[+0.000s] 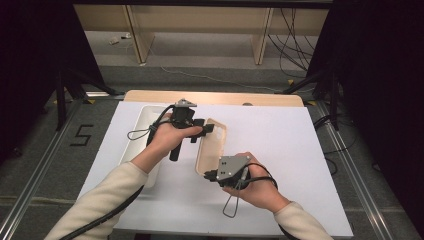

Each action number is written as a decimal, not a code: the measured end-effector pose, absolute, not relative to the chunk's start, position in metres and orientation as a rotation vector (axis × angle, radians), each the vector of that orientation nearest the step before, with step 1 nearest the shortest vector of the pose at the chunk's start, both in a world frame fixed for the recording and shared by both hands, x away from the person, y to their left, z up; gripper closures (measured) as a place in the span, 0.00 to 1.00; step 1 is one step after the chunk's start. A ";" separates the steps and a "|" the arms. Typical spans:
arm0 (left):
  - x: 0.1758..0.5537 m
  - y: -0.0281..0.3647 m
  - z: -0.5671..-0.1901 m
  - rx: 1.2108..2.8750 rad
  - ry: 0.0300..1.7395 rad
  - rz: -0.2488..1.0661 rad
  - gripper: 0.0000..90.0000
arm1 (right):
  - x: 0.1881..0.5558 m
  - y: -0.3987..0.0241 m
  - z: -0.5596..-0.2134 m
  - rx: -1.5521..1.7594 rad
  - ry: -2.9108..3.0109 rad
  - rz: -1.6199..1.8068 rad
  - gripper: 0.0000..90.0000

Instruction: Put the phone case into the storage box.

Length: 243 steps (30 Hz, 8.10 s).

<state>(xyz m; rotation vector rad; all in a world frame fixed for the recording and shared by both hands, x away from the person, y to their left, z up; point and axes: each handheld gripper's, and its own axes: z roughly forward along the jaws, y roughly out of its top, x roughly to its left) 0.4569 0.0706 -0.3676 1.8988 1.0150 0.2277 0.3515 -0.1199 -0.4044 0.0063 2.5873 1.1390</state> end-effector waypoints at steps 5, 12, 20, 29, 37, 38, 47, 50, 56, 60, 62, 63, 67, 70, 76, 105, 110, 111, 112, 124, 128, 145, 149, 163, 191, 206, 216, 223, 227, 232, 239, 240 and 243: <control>0.457 0.071 -0.366 1.897 1.036 0.238 0.70 | 0.350 -0.118 -0.405 -0.009 2.591 1.118 0.98; 0.454 0.071 -0.364 1.886 1.058 0.227 0.78 | 0.351 -0.116 -0.408 -0.028 2.593 1.080 0.98; 0.450 0.067 -0.360 1.841 1.047 0.216 0.83 | 0.352 -0.115 -0.413 -0.022 2.609 1.039 0.98; 0.446 0.063 -0.358 1.784 1.050 0.171 0.89 | 0.355 -0.114 -0.419 -0.007 2.603 0.992 0.98; 0.442 0.064 -0.352 1.783 0.995 0.211 0.90 | 0.360 -0.121 -0.418 0.070 2.560 1.054 0.86; 0.442 0.064 -0.352 1.782 0.986 0.230 0.90 | 0.360 -0.122 -0.418 0.086 2.551 1.060 0.84; 0.441 0.076 -0.355 1.779 0.904 0.337 0.90 | 0.365 -0.135 -0.412 0.234 2.448 1.187 0.61; 0.439 0.080 -0.356 1.766 0.888 0.352 0.90 | 0.367 -0.140 -0.411 0.294 2.414 1.230 0.56; 0.437 0.087 -0.357 1.748 0.865 0.387 0.90 | 0.370 -0.147 -0.410 0.376 2.358 1.299 0.44; 0.437 0.091 -0.358 1.745 0.822 0.424 0.90 | 0.372 -0.153 -0.408 0.434 2.321 1.350 0.39; 0.435 0.093 -0.358 1.740 0.820 0.434 0.90 | 0.373 -0.156 -0.407 0.461 2.311 1.382 0.37; 0.435 0.094 -0.358 1.737 0.821 0.439 0.90 | 0.373 -0.157 -0.407 0.479 2.293 1.399 0.36; 0.433 0.099 -0.358 1.719 0.837 0.443 0.90 | 0.374 -0.165 -0.405 0.529 2.274 1.439 0.32; 0.432 0.101 -0.358 1.707 0.835 0.445 0.90 | 0.375 -0.169 -0.405 0.566 2.227 1.484 0.31; 0.431 0.105 -0.359 1.693 0.811 0.447 0.90 | 0.376 -0.180 -0.403 0.624 2.188 1.525 0.31; 0.423 0.123 -0.358 1.652 0.750 0.489 0.90 | 0.361 -0.217 -0.404 0.776 2.068 1.630 0.24; 0.423 0.126 -0.358 1.646 0.747 0.495 0.90 | 0.359 -0.222 -0.406 0.768 2.052 1.620 0.24; 0.423 0.126 -0.358 1.644 0.746 0.495 0.90 | 0.358 -0.224 -0.407 0.778 2.056 1.608 0.24; 0.423 0.127 -0.358 1.642 0.747 0.496 0.90 | 0.356 -0.225 -0.407 0.793 2.060 1.604 0.24; 0.422 0.134 -0.352 1.631 0.737 0.521 0.90 | 0.349 -0.238 -0.409 0.835 2.003 1.626 0.24; 0.422 0.136 -0.352 1.624 0.736 0.525 0.90 | 0.347 -0.241 -0.409 0.835 2.015 1.613 0.24; 0.423 0.144 -0.345 1.616 0.740 0.544 0.90 | 0.342 -0.246 -0.414 0.853 1.993 1.614 0.24; 0.422 0.145 -0.344 1.611 0.737 0.548 0.90 | 0.341 -0.247 -0.415 0.853 1.996 1.603 0.23; 0.423 0.149 -0.337 1.596 0.726 0.562 0.90 | 0.339 -0.249 -0.417 0.860 1.999 1.594 0.23; 0.424 0.159 -0.325 1.573 0.727 0.590 0.90 | 0.337 -0.255 -0.420 0.859 1.999 1.596 0.23; 0.426 0.169 -0.320 1.564 0.716 0.624 0.90 | 0.336 -0.256 -0.422 0.862 1.992 1.607 0.23; 0.425 0.174 -0.318 1.557 0.731 0.617 0.90 | 0.335 -0.259 -0.421 0.869 2.007 1.588 0.23; 0.426 0.177 -0.317 1.554 0.736 0.619 0.90 | 0.334 -0.260 -0.421 0.873 2.000 1.575 0.23; 0.426 0.179 -0.316 1.549 0.736 0.620 0.90 | 0.334 -0.261 -0.422 0.870 2.002 1.581 0.23; 0.426 0.181 -0.315 1.544 0.742 0.622 0.90 | 0.334 -0.261 -0.422 0.872 2.003 1.580 0.23; 0.426 0.185 -0.313 1.539 0.745 0.630 0.90 | 0.334 -0.262 -0.422 0.876 1.999 1.567 0.23; 0.426 0.186 -0.313 1.541 0.743 0.632 0.90 | 0.334 -0.262 -0.422 0.874 2.001 1.568 0.23; 0.426 0.187 -0.313 1.537 0.750 0.634 0.90 | 0.334 -0.261 -0.423 0.877 1.993 1.596 0.23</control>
